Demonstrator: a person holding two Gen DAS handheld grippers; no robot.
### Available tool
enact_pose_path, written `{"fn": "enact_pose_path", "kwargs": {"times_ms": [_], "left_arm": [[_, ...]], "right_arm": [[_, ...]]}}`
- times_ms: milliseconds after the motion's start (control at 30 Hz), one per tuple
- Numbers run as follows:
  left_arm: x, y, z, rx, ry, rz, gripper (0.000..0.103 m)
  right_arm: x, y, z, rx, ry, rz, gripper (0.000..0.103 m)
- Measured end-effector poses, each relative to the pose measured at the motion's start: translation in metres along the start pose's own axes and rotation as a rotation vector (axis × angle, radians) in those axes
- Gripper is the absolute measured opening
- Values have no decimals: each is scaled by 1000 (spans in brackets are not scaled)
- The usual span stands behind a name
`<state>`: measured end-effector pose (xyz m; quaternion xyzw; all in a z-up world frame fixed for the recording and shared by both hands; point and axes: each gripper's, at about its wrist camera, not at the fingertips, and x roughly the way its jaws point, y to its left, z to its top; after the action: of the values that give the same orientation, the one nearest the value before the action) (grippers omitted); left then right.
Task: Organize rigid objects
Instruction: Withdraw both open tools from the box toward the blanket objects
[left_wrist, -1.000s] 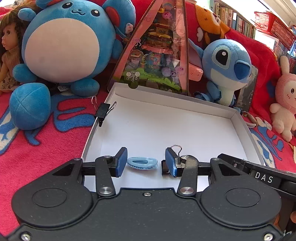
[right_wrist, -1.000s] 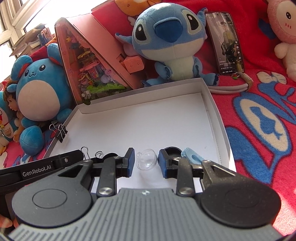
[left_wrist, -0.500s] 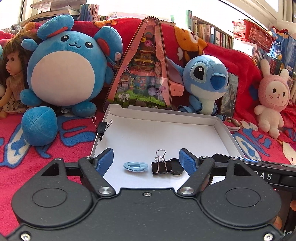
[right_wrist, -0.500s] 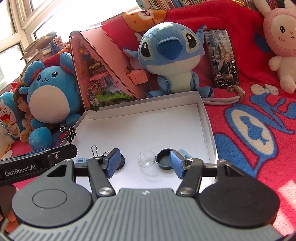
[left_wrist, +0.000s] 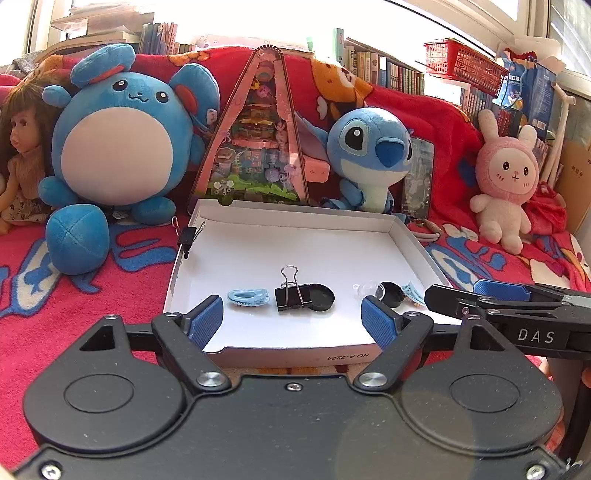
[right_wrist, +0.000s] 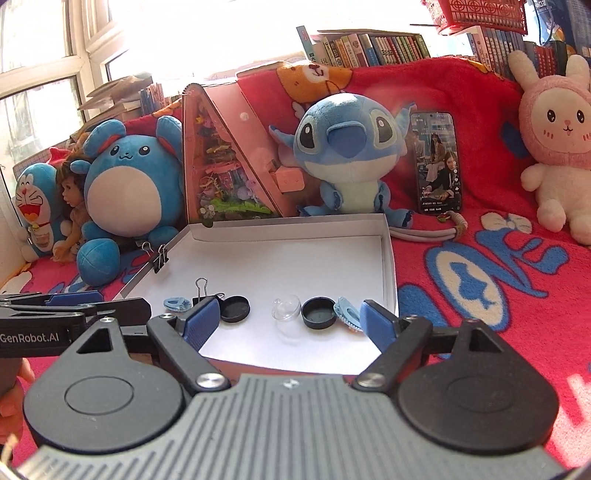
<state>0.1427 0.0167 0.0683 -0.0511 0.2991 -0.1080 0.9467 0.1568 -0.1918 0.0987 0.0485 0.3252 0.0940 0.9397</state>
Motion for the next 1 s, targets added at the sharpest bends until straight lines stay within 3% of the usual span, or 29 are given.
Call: {"fn": "enact_pose_path", "kwargs": {"times_ms": [433, 1000], "left_arm": [[-22, -6, -23, 19, 16, -54, 83], [-34, -8, -46, 40, 24, -65, 84]], "right_arm": [[-28, -4, -19, -68, -41, -13, 101], [-38, -8, -42, -60, -28, -12, 103]]}}
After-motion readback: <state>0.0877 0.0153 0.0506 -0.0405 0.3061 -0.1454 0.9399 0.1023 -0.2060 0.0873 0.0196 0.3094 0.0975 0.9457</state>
